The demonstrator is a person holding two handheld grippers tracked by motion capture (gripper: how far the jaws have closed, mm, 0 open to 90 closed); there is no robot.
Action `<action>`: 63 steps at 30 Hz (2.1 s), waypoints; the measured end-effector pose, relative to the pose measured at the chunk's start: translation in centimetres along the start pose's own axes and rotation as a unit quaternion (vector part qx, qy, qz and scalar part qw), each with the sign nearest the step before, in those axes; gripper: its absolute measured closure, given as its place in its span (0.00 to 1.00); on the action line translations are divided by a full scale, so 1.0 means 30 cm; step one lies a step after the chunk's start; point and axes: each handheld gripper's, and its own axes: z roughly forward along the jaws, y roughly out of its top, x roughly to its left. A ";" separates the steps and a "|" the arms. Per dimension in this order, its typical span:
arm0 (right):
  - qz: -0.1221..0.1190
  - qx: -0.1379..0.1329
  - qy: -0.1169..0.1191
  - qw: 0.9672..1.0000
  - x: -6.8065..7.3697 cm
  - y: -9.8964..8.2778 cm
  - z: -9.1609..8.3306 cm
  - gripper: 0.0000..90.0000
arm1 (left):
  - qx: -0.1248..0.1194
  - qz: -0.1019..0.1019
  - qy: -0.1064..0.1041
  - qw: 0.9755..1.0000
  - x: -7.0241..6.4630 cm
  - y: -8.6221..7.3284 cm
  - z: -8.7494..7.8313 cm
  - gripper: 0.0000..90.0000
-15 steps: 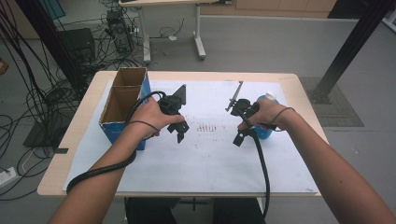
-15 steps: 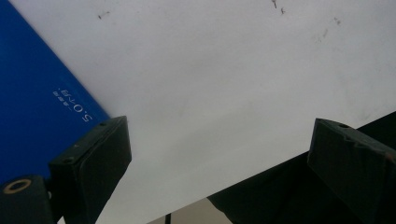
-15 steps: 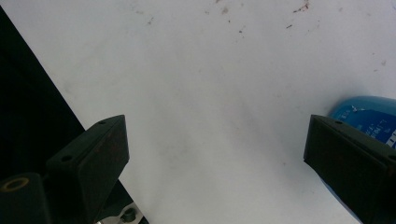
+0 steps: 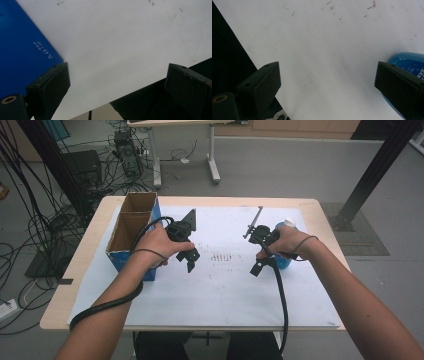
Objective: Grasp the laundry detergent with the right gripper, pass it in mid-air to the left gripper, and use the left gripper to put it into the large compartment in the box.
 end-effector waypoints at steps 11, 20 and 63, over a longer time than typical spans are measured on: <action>-0.001 -0.033 0.007 0.999 -0.007 -0.032 -0.004 0.08 | -0.016 -0.013 -0.006 1.000 -0.026 -0.023 0.019 0.07; 0.001 -0.065 0.004 0.998 -0.008 -0.071 -0.015 0.07 | -0.037 -0.017 -0.006 0.999 -0.045 -0.033 0.023 0.07; 0.060 -0.130 0.009 0.990 -0.040 -0.414 0.093 0.07 | -0.053 -0.039 -0.024 0.998 -0.085 -0.076 0.127 0.07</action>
